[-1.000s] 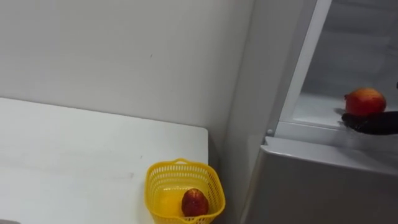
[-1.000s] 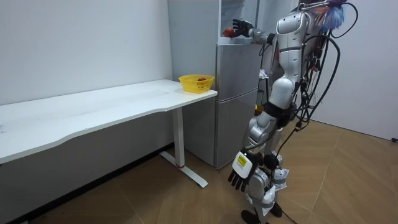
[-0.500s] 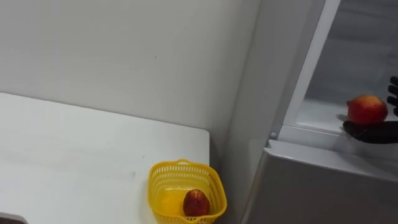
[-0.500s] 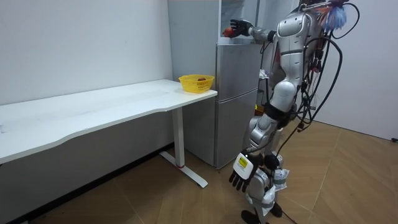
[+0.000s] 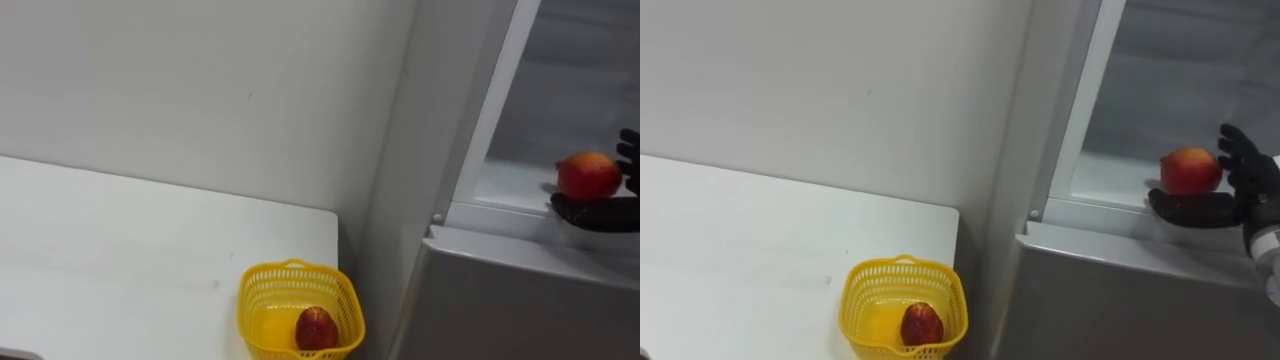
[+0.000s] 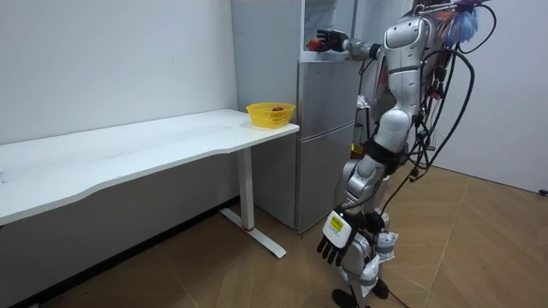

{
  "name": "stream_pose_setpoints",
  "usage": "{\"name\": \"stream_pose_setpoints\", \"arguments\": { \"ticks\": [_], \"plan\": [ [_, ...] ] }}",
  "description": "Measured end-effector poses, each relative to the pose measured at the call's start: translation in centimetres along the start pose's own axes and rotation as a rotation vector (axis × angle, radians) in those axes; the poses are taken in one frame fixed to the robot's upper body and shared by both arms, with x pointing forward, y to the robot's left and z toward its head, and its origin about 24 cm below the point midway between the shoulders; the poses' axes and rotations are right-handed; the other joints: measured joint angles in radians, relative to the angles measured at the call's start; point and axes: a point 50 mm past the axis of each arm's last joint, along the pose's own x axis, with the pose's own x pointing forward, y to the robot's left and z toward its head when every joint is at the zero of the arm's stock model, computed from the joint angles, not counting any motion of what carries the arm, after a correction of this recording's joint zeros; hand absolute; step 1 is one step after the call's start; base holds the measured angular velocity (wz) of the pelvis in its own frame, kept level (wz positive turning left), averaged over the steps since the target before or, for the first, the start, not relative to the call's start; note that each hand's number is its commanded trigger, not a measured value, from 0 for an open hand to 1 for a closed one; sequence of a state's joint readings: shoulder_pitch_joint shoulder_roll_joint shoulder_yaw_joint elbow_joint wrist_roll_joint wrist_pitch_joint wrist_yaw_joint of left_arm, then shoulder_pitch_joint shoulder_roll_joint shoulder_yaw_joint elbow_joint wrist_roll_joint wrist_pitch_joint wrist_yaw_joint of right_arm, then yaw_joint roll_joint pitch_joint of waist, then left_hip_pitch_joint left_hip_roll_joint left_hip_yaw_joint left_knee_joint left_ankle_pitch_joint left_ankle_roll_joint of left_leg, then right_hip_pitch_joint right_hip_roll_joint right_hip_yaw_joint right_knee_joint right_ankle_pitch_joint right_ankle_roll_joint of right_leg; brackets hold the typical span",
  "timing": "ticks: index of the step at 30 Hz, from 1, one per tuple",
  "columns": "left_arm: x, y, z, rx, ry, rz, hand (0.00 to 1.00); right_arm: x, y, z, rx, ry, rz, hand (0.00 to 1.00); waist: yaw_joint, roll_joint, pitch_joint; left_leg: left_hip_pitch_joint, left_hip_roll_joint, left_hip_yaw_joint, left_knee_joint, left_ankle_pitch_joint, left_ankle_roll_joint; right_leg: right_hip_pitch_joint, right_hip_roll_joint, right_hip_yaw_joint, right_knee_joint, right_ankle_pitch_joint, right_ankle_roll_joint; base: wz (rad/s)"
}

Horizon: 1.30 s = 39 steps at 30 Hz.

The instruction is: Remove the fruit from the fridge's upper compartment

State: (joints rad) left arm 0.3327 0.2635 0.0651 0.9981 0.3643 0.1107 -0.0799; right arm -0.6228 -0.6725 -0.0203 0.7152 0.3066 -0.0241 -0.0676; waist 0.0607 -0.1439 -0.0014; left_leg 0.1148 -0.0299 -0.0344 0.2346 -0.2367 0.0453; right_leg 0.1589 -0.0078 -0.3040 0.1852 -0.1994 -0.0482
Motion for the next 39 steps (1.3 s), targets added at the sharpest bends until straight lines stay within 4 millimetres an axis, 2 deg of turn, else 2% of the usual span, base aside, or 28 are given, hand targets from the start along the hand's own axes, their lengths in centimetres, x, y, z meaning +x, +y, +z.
{"name": "stream_pose_setpoints", "arguments": {
  "ticks": [9, 32, 39],
  "plan": [
    [0.0, 0.1, 0.0, -0.009, 0.011, -0.016, 0.00, -0.1, -0.2, -1.2, 0.117, 0.049, 0.059, 0.00, -0.003, 0.000, -0.0010, 0.000, -0.001, -0.007, 0.003, 0.000, 0.000, 0.003, 0.000, -0.005, -0.001, 0.000, 0.000, 0.00],
    [0.1, 0.2, 0.0, -0.015, 0.033, -0.049, 0.00, -0.1, -1.0, -1.8, 0.117, 0.098, 0.095, 0.00, 0.005, -0.007, -0.0095, 0.015, -0.001, -0.010, 0.002, 0.000, 0.000, 0.018, 0.000, -0.013, -0.015, 0.000, 0.000, 0.00],
    [0.1, 0.2, 0.0, -0.015, 0.033, -0.044, 0.00, -0.1, -1.1, -1.9, 0.112, 0.106, 0.091, 0.00, 0.010, -0.009, -0.0091, 0.016, -0.001, -0.014, 0.003, 0.000, 0.000, 0.026, 0.000, -0.017, -0.015, 0.000, 0.000, 0.01]
  ]
}}
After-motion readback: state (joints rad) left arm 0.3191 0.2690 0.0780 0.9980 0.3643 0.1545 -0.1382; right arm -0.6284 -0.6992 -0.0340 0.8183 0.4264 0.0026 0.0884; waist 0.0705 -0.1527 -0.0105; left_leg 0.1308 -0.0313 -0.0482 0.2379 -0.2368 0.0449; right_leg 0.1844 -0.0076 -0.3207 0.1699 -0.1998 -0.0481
